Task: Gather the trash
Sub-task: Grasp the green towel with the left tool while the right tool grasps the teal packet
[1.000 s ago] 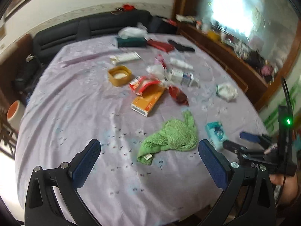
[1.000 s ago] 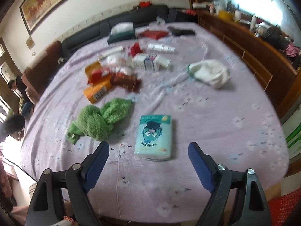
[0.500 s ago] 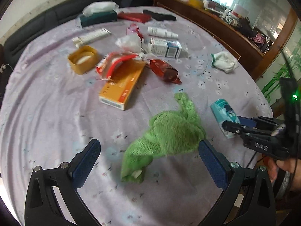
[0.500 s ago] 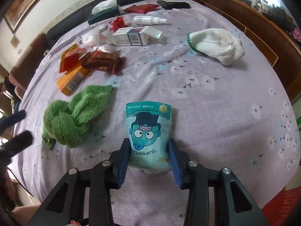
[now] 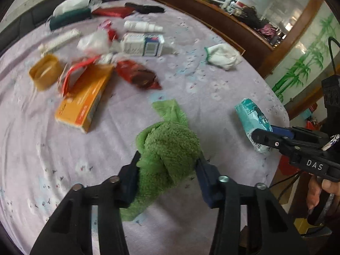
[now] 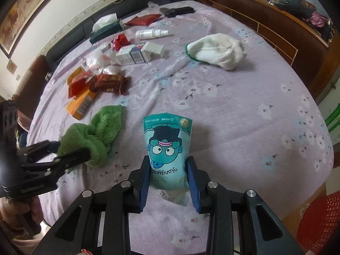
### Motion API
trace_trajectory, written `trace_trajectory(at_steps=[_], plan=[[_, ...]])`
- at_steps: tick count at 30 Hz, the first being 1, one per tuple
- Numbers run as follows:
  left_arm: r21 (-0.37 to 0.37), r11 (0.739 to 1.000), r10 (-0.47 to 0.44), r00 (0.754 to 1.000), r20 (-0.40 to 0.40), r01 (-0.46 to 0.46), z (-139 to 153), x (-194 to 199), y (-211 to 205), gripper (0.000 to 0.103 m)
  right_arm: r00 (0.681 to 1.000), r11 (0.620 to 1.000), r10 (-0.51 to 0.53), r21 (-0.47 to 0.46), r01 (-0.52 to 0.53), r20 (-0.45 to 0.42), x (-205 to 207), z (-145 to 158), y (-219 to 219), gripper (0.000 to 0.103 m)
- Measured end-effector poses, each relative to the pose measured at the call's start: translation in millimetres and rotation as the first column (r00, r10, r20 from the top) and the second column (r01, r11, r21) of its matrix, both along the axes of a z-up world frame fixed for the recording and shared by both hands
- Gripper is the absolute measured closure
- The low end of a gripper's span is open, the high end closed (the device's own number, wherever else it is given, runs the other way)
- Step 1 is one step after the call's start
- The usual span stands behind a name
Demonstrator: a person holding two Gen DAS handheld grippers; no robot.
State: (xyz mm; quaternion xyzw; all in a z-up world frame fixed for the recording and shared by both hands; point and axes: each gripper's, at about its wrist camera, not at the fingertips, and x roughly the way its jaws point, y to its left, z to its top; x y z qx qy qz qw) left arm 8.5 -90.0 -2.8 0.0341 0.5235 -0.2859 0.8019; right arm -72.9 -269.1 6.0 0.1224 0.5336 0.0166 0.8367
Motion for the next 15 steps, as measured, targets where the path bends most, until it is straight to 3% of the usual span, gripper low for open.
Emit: trace_trajectory(at_steps=[10, 15], plan=[[-0.075, 0.997, -0.015, 0.999, 0.044, 0.018, 45, -9, -27, 0.06, 0.991, 0.996, -0.088, 0.042, 0.084, 0.097, -34, 44, -29, 0.069], [-0.095, 0.993, -0.066, 0.996, 0.065, 0.072, 59, -20, -58, 0.06, 0.979, 0.988, -0.154, 0.046, 0.149, 0.133, -59, 63, -54, 0.069]])
